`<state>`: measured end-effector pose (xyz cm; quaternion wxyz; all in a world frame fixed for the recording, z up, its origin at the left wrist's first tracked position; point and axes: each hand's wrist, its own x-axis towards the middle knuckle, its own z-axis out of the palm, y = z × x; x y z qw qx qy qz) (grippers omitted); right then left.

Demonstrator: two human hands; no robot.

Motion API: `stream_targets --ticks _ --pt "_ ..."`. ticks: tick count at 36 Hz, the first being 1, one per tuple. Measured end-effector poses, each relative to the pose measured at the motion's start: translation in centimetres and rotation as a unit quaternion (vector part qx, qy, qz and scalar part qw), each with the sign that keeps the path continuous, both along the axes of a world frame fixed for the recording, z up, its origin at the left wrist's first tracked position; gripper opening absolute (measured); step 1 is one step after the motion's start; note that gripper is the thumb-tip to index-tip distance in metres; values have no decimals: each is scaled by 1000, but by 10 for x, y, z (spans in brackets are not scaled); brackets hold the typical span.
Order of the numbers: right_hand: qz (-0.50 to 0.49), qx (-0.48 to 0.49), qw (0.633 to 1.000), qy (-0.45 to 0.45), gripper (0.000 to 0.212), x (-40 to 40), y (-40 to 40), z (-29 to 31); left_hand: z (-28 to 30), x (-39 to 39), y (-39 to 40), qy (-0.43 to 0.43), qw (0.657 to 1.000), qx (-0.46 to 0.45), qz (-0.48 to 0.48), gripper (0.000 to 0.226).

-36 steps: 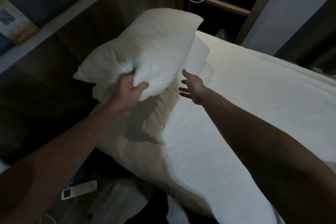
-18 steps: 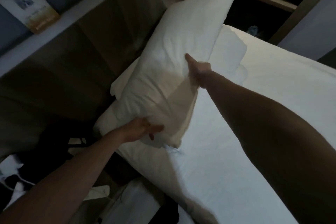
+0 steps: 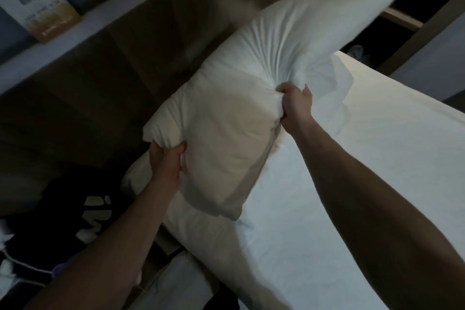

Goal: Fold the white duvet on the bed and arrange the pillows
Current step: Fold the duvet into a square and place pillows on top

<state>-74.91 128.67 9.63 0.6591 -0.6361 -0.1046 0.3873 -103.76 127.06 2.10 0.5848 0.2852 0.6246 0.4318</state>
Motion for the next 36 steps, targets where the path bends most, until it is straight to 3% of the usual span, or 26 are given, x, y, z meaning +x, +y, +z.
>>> stream_targets --ticks 3,7,11,15,18,20,22,25,27,29,31,36 --pt "7 -10 1000 -6 23 -1 -10 -17 -1 -3 19 0 1000 6 -21 80" --pt "46 -109 993 -14 16 10 -21 -44 -6 -6 24 96 994 -28 -47 68" --pt "75 -234 967 -65 60 27 -33 -57 -19 -14 16 140 983 -66 -95 65" --pt "57 -236 968 -64 87 30 -48 -54 -11 -15 6 192 971 -84 -119 73" --pt "37 -202 966 -160 102 21 -56 -43 18 -1 -18 236 962 -30 -136 68" --pt "46 -195 956 -213 99 12 -62 -34 32 6 -40 310 921 56 -231 72" --pt "88 -210 946 -232 90 5 -72 -22 36 10 -62 389 829 119 -384 79" --pt "139 -234 932 -238 70 -2 -94 -5 40 19 -89 417 753 131 -491 85" --pt "151 -241 929 -236 63 -5 -117 1 43 25 -106 435 729 152 -506 80" --pt "173 -244 927 -225 76 -8 -146 3 45 32 -123 439 714 169 -518 76" --pt "198 -254 920 -222 83 -7 -181 5 47 40 -140 433 713 156 -529 75" --pt "187 -276 920 -208 74 14 -283 4 43 73 -195 397 707 146 -566 59"
